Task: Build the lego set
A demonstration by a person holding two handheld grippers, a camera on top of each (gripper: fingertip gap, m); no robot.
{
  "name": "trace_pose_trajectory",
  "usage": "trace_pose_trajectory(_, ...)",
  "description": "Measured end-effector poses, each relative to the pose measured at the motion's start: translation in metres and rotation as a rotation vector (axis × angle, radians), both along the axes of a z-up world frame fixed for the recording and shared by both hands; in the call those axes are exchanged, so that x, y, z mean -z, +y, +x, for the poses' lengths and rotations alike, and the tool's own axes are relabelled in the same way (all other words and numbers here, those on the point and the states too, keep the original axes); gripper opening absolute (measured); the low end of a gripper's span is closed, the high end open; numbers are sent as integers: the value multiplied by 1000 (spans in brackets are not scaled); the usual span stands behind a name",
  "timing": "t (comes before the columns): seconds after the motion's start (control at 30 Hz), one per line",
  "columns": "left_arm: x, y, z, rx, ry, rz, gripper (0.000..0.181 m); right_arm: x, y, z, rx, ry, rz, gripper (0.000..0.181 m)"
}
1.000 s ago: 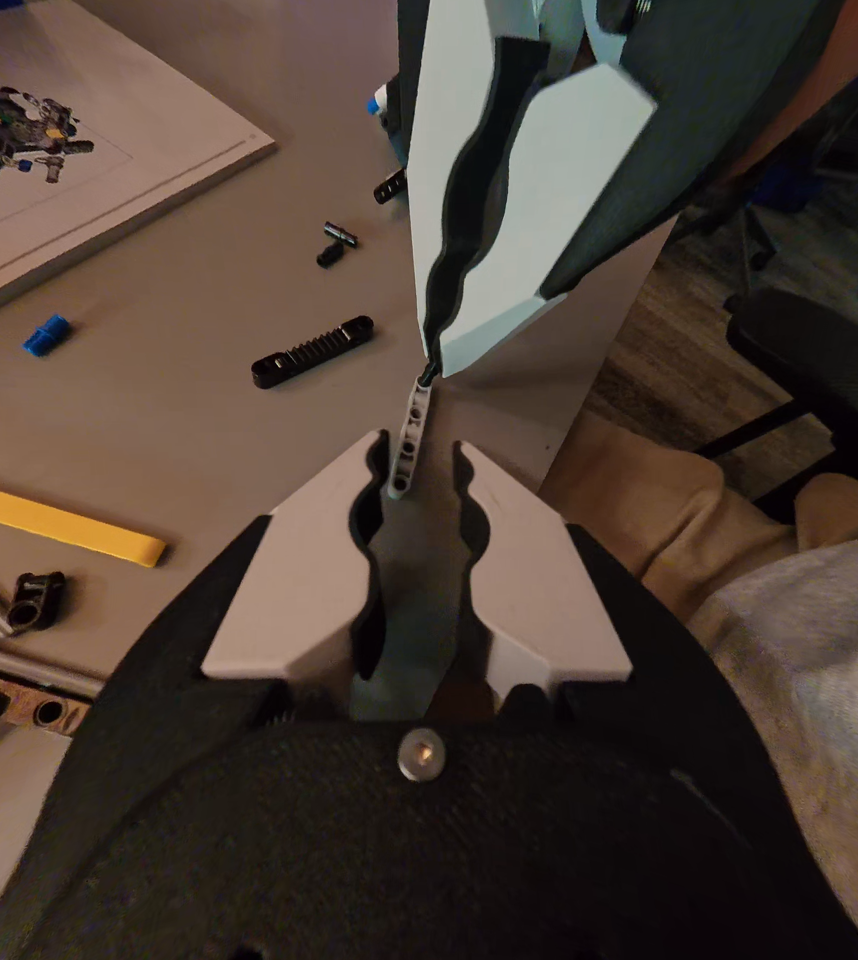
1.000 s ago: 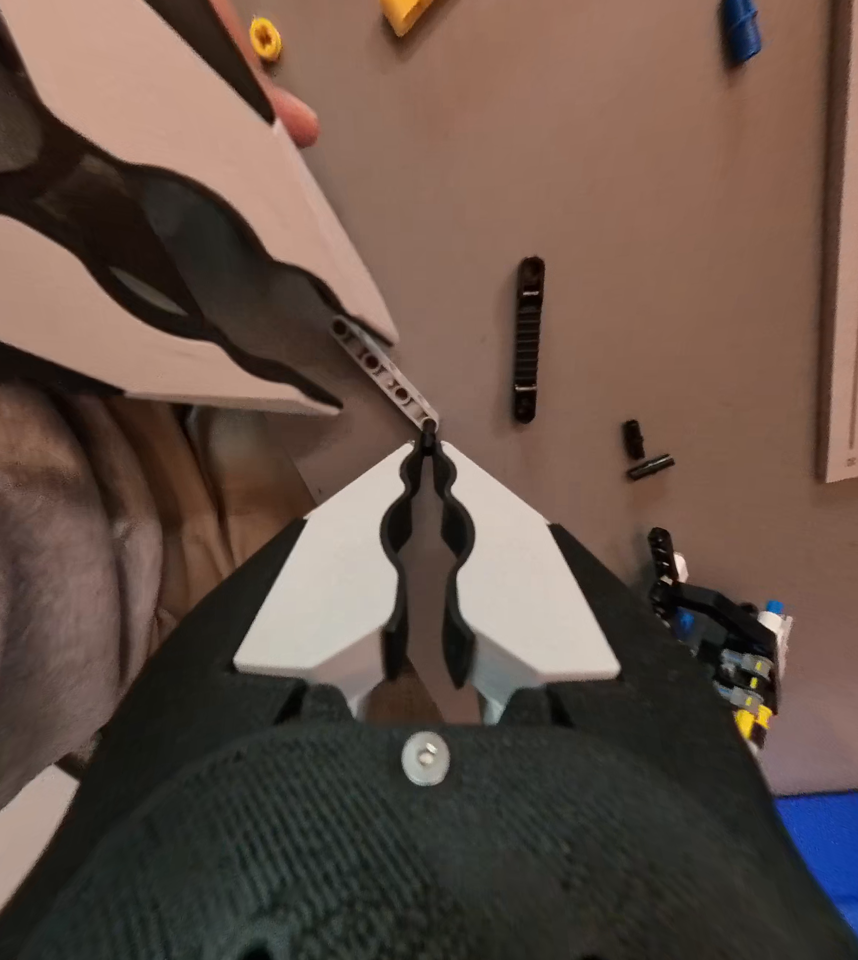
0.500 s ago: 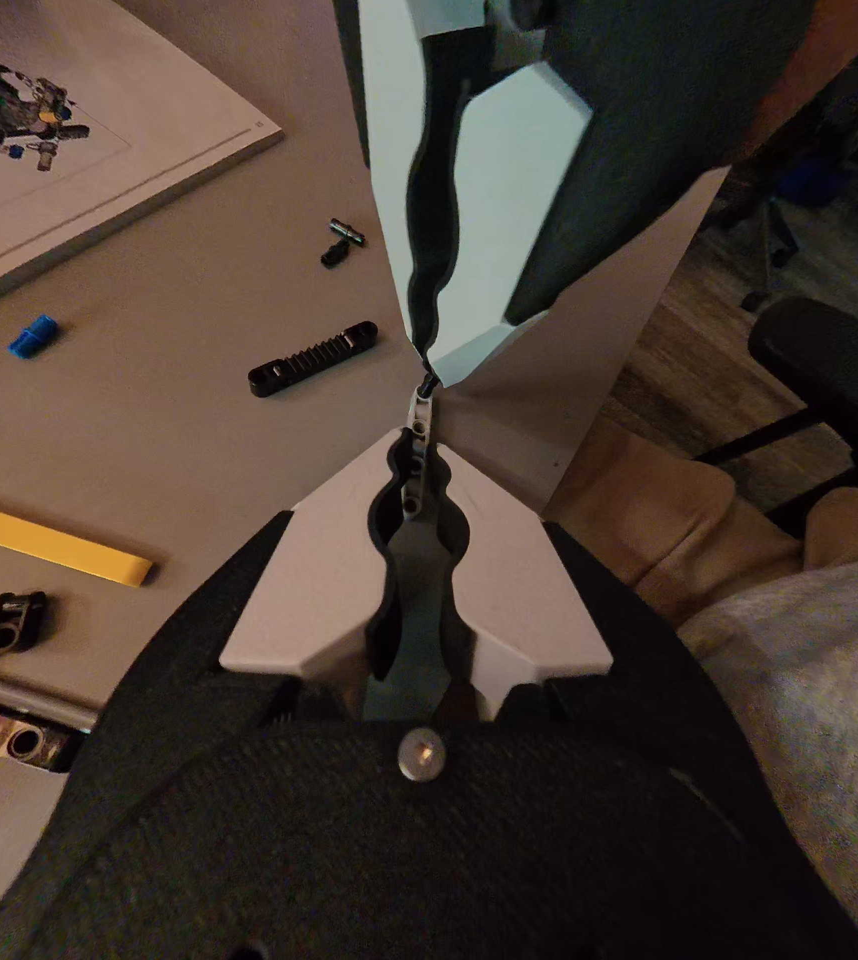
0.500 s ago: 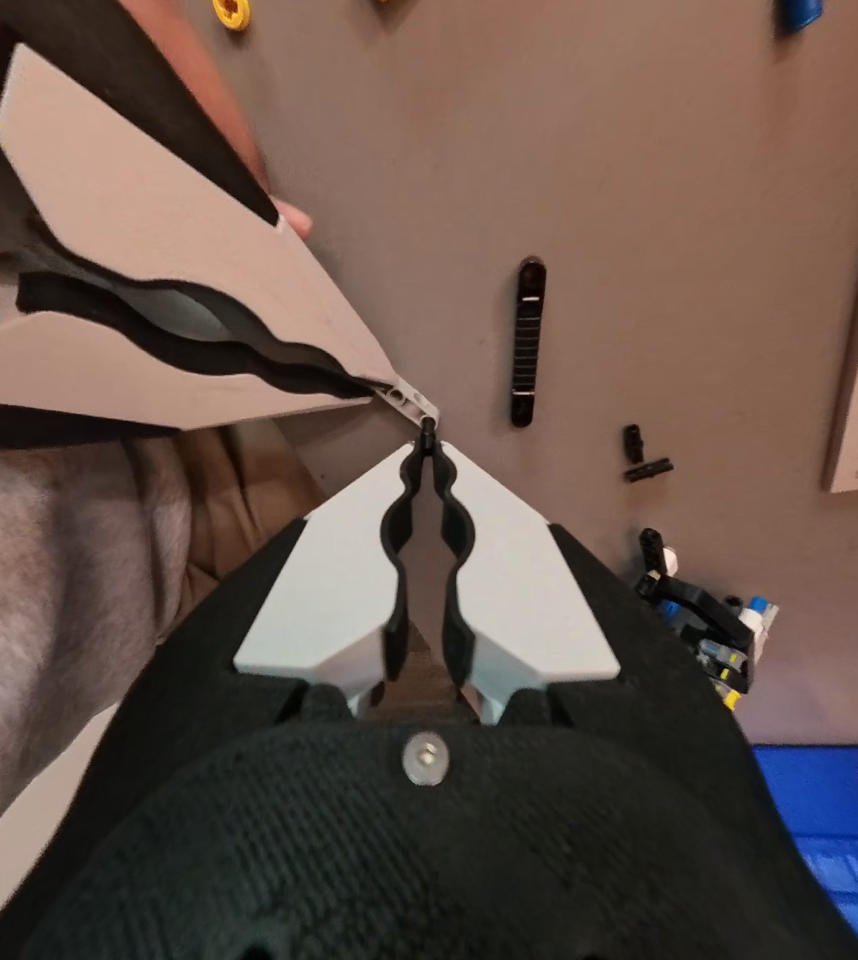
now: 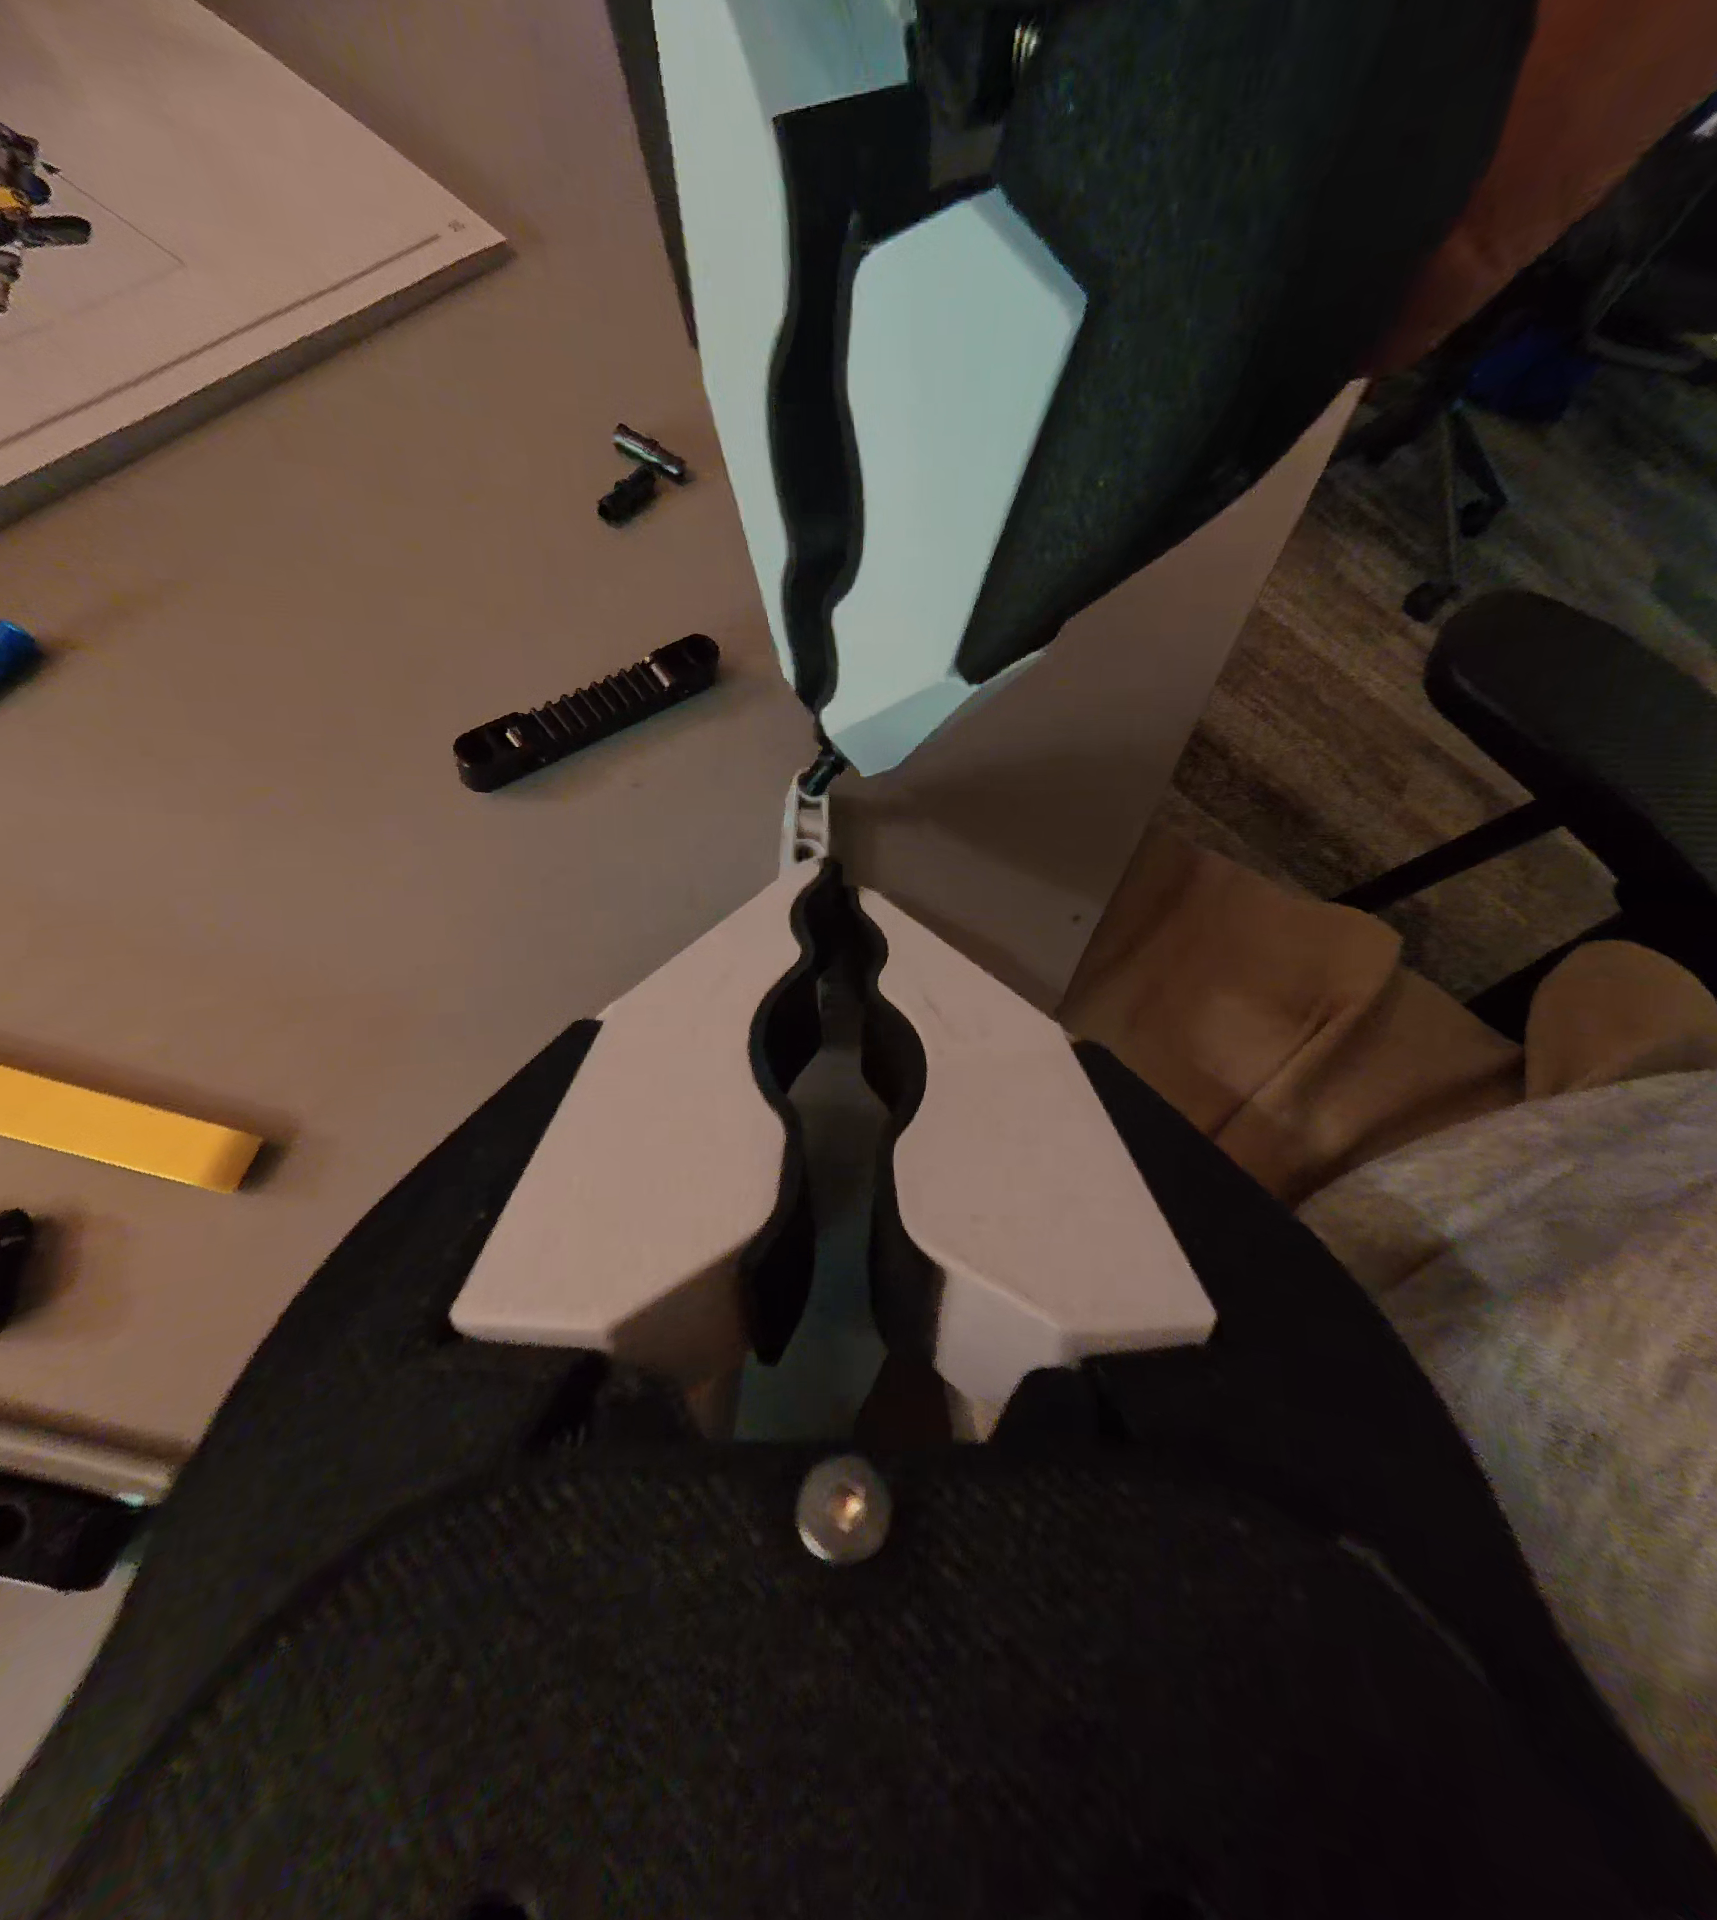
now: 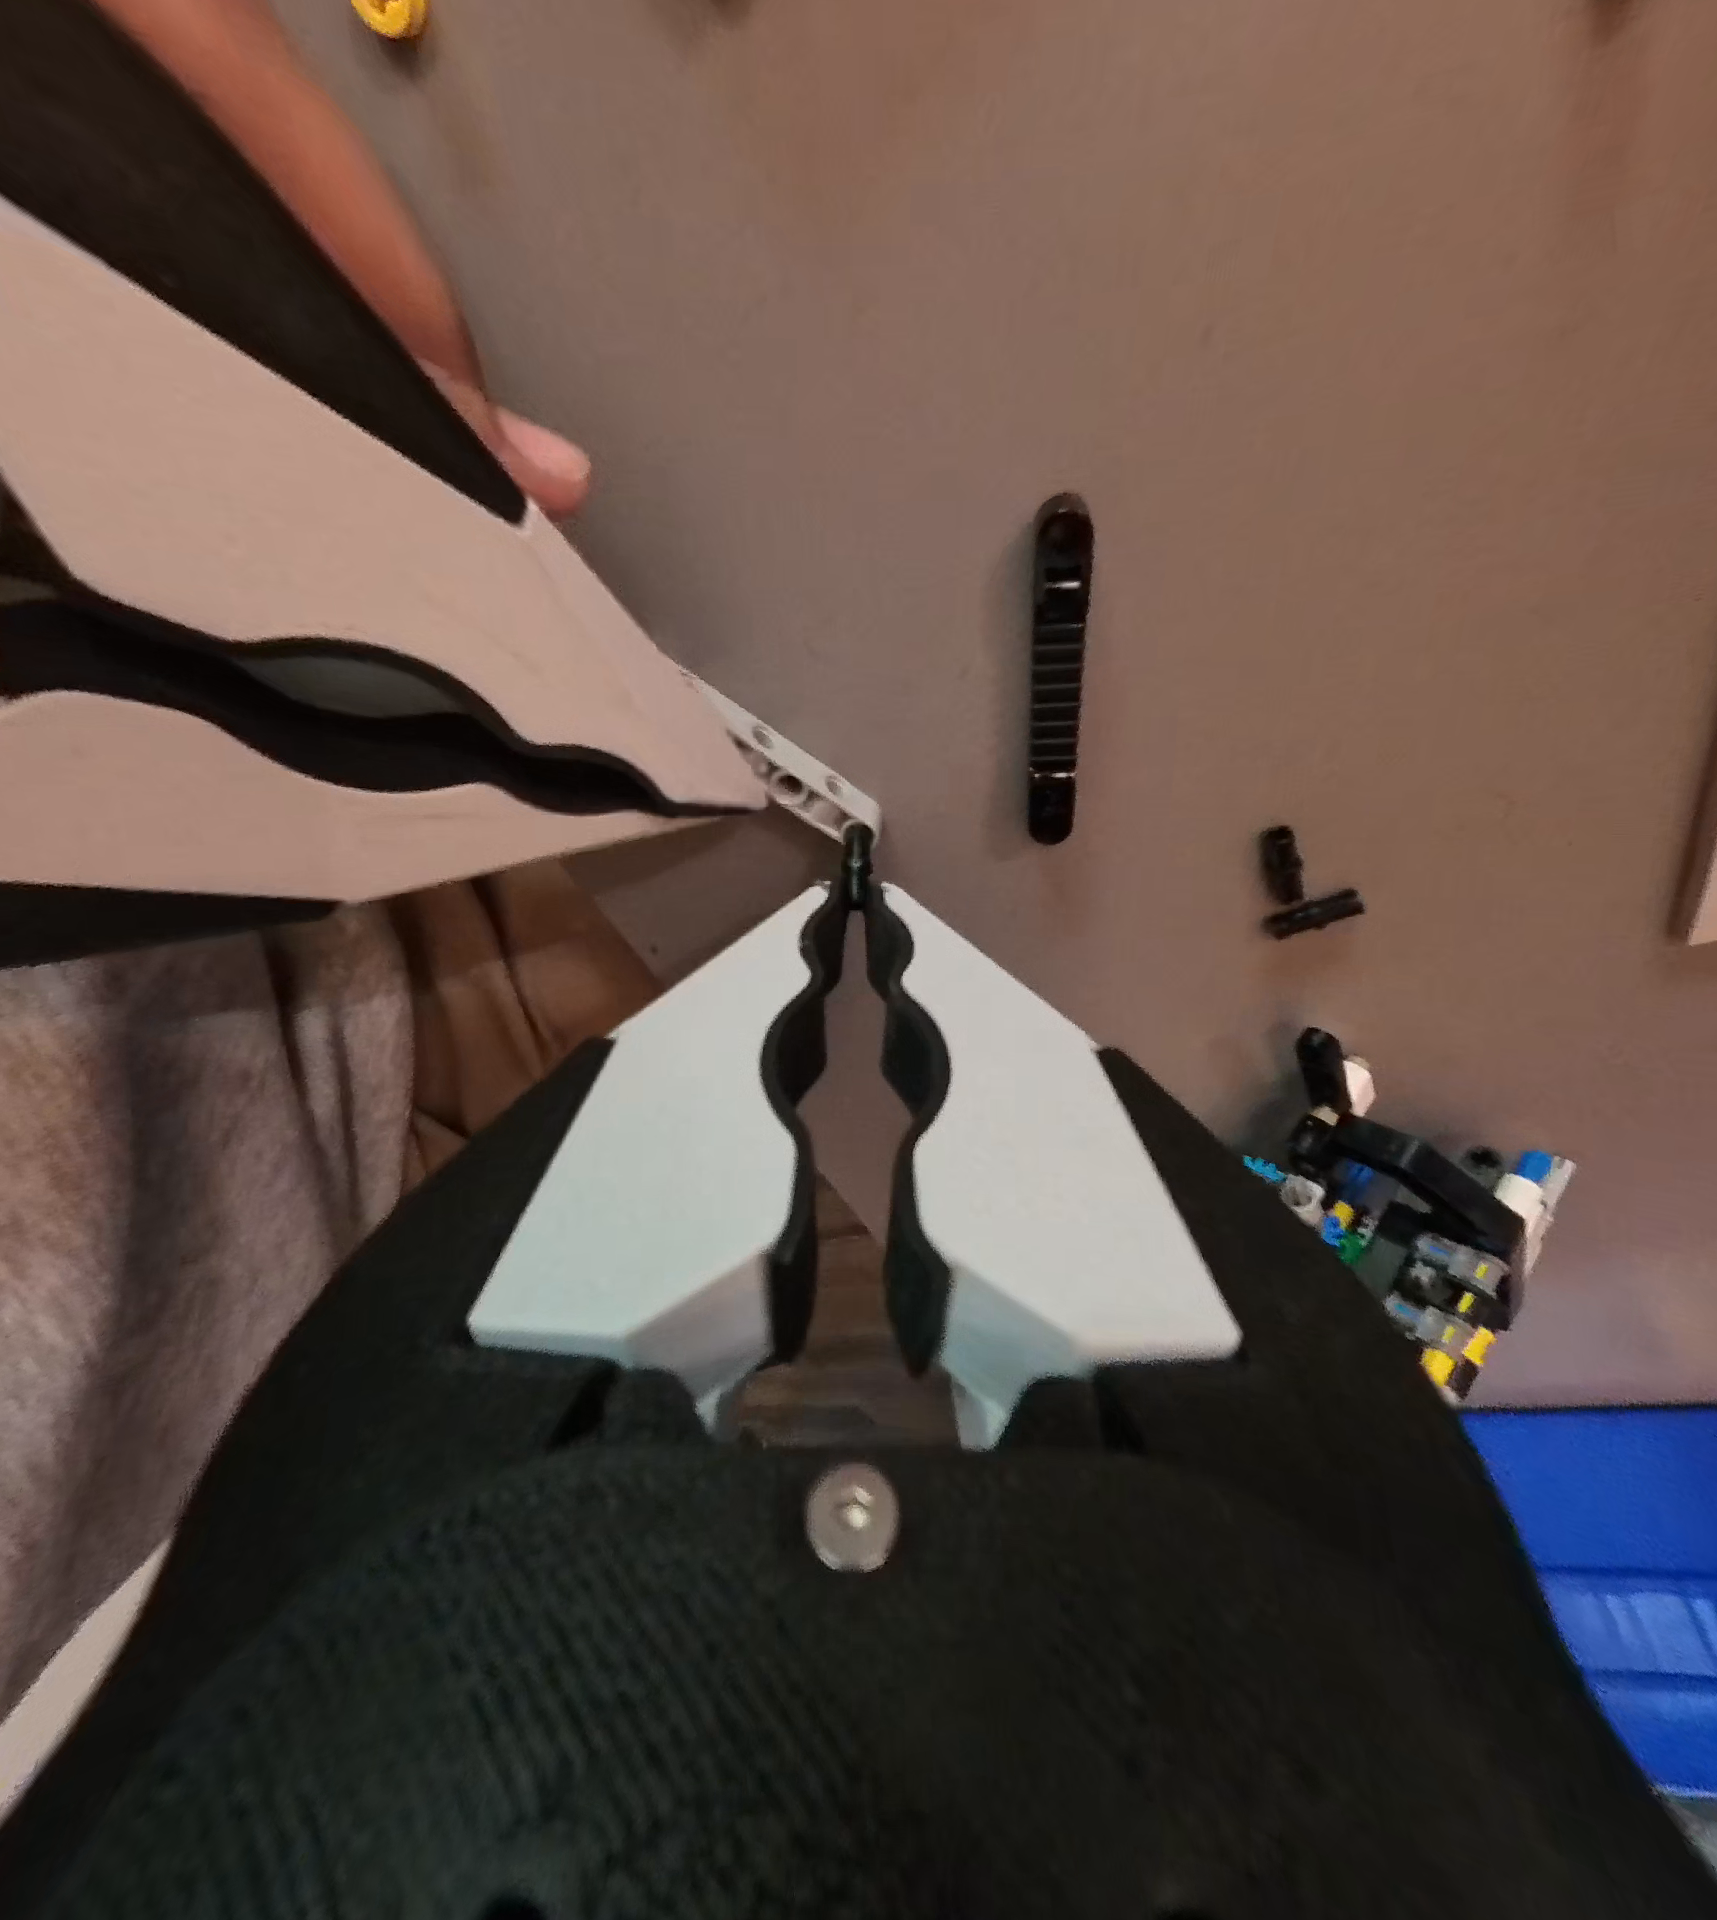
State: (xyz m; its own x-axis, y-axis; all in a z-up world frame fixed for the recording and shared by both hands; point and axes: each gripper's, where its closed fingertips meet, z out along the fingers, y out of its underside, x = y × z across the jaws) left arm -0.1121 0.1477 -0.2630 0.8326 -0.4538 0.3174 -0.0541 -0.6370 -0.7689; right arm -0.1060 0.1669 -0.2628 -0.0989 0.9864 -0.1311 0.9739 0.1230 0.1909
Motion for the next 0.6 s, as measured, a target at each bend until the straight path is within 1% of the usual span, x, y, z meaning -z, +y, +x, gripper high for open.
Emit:
trace_pose_trajectory(0.07,-3,0,0,-1,-30,8,2,-1,3,0,-10,-9,15,3)
trace_pose_trajectory(0.13,-8,2,-2,-12,-53,33,15,-4,5,-2,-9,6,20,2)
trace_pose_trajectory(0.33,-26,8,-11,-74,-166,101,21,-16,1,-9,46,106,-14,3)
trace_pose_trajectory(0.47,-17,5,-7,-50,-104,71,22,-11,-1,-6,67,132,-15,3)
trace_pose_trajectory(0.53,-21,4,-8,-61,-98,103,22,-14,-11,-10,67,168,-50,3)
trace_pose_trajectory(0.6,-26,3,-7,-50,-120,131,21,-19,-15,-12,44,197,-47,3)
